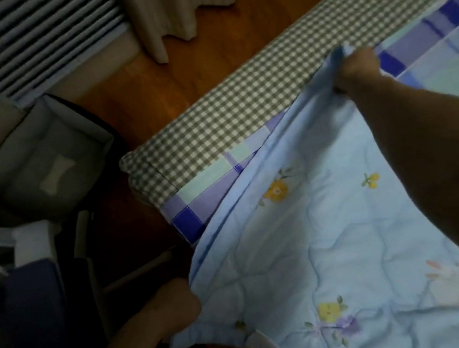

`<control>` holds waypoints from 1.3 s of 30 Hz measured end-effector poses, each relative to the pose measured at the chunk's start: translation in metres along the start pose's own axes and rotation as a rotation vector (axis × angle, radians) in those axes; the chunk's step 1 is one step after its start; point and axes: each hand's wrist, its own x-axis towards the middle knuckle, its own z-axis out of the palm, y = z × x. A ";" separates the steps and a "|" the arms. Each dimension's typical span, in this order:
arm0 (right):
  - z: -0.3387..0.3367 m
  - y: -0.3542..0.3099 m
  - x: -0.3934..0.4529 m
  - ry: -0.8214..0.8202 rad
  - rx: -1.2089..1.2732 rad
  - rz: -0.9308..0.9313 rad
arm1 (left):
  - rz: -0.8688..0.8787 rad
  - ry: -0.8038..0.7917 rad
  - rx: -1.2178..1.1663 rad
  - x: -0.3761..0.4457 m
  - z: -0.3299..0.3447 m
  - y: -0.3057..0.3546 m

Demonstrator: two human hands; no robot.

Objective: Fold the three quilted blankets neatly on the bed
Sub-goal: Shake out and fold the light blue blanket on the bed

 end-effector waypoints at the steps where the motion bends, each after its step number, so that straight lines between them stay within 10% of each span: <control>1: -0.009 -0.010 0.008 -0.013 0.164 -0.023 | -0.009 0.006 -0.016 0.000 0.000 -0.001; 10: 0.039 0.035 -0.146 0.098 0.408 -0.106 | 0.024 0.031 -0.282 -0.040 -0.011 0.000; 20: 0.080 0.166 -0.579 0.017 0.846 0.947 | 0.366 0.214 -0.679 -0.157 0.002 0.039; 27: 0.031 0.161 -0.604 0.348 2.007 1.054 | 0.732 0.093 -0.815 -0.245 -0.037 0.081; 39: 0.018 0.182 -0.583 0.334 2.023 1.264 | 0.581 -0.026 -1.068 -0.270 -0.060 0.113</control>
